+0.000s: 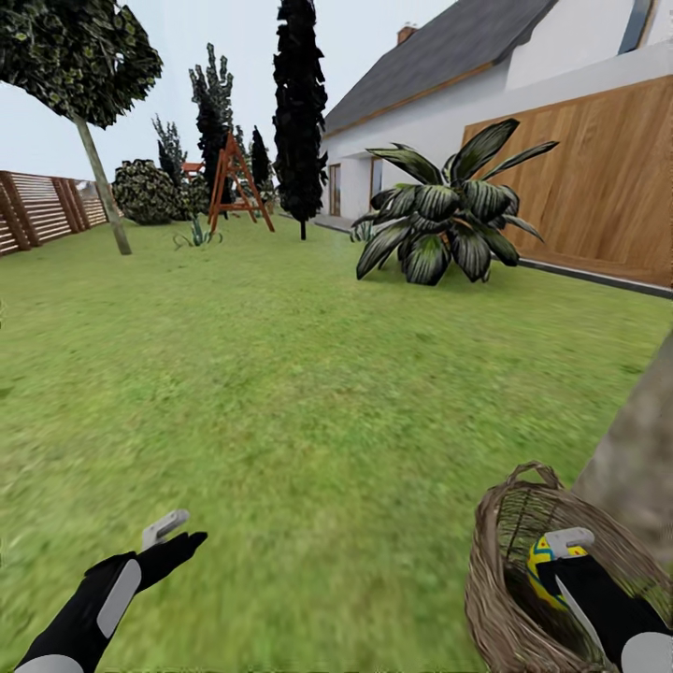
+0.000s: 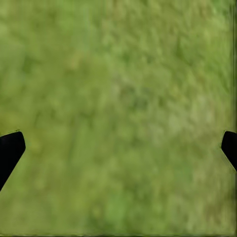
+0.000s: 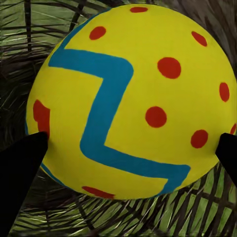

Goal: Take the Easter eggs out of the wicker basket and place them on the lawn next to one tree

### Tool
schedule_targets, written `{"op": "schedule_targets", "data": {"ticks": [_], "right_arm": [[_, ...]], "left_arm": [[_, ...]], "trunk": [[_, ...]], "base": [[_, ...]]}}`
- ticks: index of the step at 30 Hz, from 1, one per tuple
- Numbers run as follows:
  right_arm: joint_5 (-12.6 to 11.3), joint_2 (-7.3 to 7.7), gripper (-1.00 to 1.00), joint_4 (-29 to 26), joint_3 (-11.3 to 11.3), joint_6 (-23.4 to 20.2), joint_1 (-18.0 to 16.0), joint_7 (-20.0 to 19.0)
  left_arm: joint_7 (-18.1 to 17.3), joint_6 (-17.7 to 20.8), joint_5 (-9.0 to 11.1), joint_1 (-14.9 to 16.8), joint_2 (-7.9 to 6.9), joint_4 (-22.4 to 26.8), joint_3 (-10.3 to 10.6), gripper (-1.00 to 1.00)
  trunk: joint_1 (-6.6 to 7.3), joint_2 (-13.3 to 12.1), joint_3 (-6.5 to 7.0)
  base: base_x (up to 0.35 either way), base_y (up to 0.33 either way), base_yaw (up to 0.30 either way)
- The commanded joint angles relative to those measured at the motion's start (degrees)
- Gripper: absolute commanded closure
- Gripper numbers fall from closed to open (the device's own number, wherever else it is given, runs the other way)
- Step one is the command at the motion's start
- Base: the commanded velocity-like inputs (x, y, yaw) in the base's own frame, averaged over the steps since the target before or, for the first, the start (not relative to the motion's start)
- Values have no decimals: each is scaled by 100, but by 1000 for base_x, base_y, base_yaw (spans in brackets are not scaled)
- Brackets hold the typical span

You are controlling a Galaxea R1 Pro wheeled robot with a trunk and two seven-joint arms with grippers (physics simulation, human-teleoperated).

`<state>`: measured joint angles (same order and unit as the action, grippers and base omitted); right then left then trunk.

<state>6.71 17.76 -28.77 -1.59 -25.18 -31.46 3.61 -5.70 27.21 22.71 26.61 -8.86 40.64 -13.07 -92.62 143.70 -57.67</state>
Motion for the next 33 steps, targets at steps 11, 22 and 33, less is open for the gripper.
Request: {"op": "schedule_targets", "data": {"ticks": [11, 22, 33], "right_arm": [[49, -19, 100, 8, -25, -40, -1, 0], [54, -68, 100, 11, -25, -41, -1, 0], [58, -114, 100, 11, -16, -48, -1, 4]], "left_arm": [[-19, 39, 15, 2, 16, 5, -21, -100], [-19, 39, 15, 2, 16, 3, -21, -100], [-19, 30, 6, 2, 16, -162, -21, -100]], "trunk": [[31, -13, 239], [60, -28, 483], [88, -43, 726]], "base": [[-62, 0, 0], [0, 0, 0], [-22, 0, 0]]}}
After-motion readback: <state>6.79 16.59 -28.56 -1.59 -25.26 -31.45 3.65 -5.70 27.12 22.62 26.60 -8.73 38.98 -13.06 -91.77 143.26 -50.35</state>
